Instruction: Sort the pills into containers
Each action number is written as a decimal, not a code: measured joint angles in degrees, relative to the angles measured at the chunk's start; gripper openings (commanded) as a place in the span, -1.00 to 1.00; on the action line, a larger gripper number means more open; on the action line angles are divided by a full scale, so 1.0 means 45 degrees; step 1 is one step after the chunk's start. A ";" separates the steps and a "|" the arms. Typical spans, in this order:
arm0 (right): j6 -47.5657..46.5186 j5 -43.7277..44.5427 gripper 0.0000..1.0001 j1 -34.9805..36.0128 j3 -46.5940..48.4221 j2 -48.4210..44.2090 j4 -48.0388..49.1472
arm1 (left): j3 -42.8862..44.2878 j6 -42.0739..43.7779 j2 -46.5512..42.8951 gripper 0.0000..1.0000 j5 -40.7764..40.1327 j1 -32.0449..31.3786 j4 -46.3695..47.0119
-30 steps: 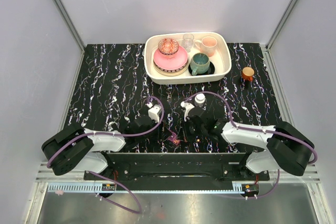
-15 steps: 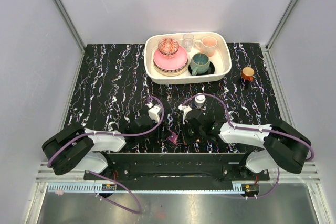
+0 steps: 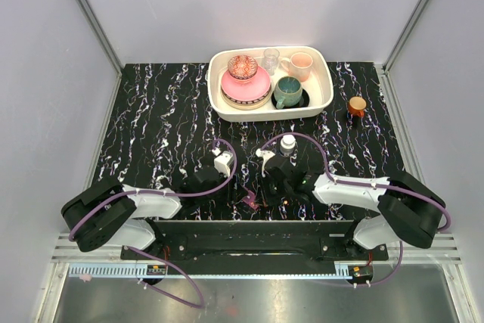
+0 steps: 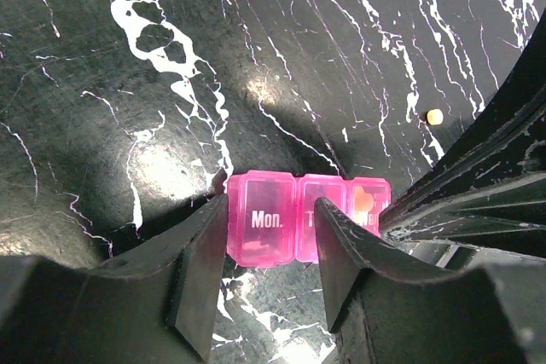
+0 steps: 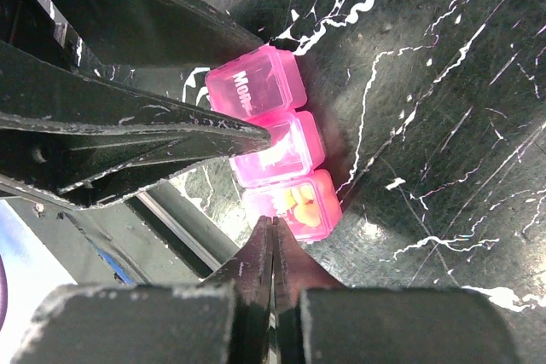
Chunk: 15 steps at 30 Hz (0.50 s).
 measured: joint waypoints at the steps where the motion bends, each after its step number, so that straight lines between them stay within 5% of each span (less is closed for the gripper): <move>1: -0.0005 0.0044 -1.00 0.0000 0.0034 0.0010 -0.0024 | 0.0000 0.0000 0.0000 -0.05 0.0005 0.0000 0.0010; 15: -0.0092 0.0374 -1.00 0.0049 0.0515 0.0204 -0.0816 | 0.0049 0.0000 0.0092 -0.05 0.0034 -0.0019 0.0063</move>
